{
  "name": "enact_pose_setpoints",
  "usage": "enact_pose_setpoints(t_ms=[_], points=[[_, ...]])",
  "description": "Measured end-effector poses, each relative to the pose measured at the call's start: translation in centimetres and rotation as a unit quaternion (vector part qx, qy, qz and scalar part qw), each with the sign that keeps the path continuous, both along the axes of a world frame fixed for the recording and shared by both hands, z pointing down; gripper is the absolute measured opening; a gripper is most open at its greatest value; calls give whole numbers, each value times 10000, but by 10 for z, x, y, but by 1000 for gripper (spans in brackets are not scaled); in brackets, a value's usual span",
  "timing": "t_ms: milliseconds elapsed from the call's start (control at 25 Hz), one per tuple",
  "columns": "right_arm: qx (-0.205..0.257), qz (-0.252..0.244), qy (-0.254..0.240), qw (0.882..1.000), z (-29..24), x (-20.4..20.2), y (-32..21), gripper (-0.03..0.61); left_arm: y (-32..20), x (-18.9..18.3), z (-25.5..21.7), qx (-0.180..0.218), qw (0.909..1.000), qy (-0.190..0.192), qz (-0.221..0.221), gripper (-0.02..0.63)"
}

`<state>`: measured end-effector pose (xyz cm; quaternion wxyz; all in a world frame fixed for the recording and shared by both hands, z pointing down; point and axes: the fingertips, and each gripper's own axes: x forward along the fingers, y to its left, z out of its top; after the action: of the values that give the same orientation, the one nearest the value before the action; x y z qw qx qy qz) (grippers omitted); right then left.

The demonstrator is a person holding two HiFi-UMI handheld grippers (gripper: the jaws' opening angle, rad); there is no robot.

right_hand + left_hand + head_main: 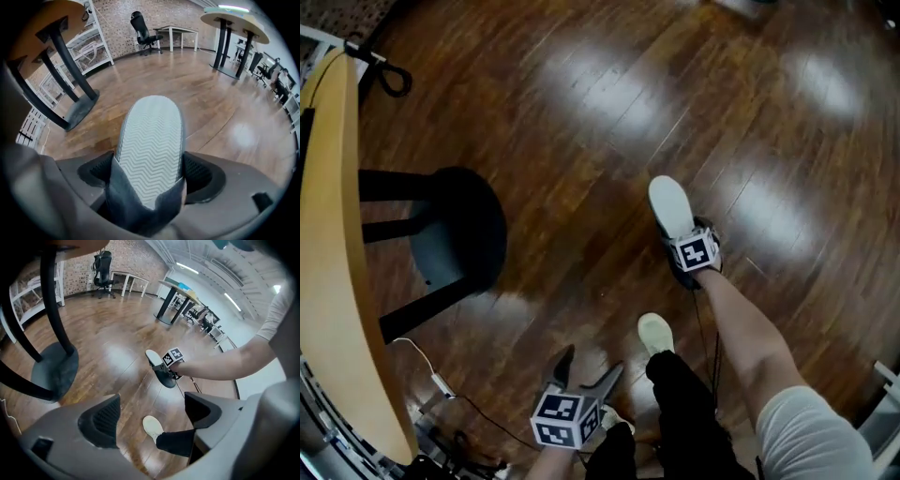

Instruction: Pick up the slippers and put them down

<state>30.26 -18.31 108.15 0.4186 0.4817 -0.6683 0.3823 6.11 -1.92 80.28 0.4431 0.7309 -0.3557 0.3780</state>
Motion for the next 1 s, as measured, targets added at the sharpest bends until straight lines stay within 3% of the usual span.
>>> enact_pose_setpoints(t_ms=[120, 240, 560, 600, 760, 1000], points=[[-318, 212, 155, 9991, 106, 11, 33, 476, 10, 9, 75, -249, 9993, 12, 286, 430], [-435, 411, 209, 9980, 174, 17, 52, 476, 25, 14, 127, -391, 9985, 49, 378, 430], [-272, 319, 138, 9990, 194, 19, 62, 496, 50, 22, 146, -559, 9975, 129, 409, 430], [-266, 316, 129, 9991, 190, 22, 62, 524, 51, 22, 142, -555, 9974, 150, 425, 430], [-428, 124, 203, 9988, 132, 29, 75, 525, 57, 19, 104, -520, 9978, 183, 367, 430], [-350, -291, 56, 9989, -89, 0, 100, 525, 57, -12, -63, -59, 9997, 170, 159, 430]])
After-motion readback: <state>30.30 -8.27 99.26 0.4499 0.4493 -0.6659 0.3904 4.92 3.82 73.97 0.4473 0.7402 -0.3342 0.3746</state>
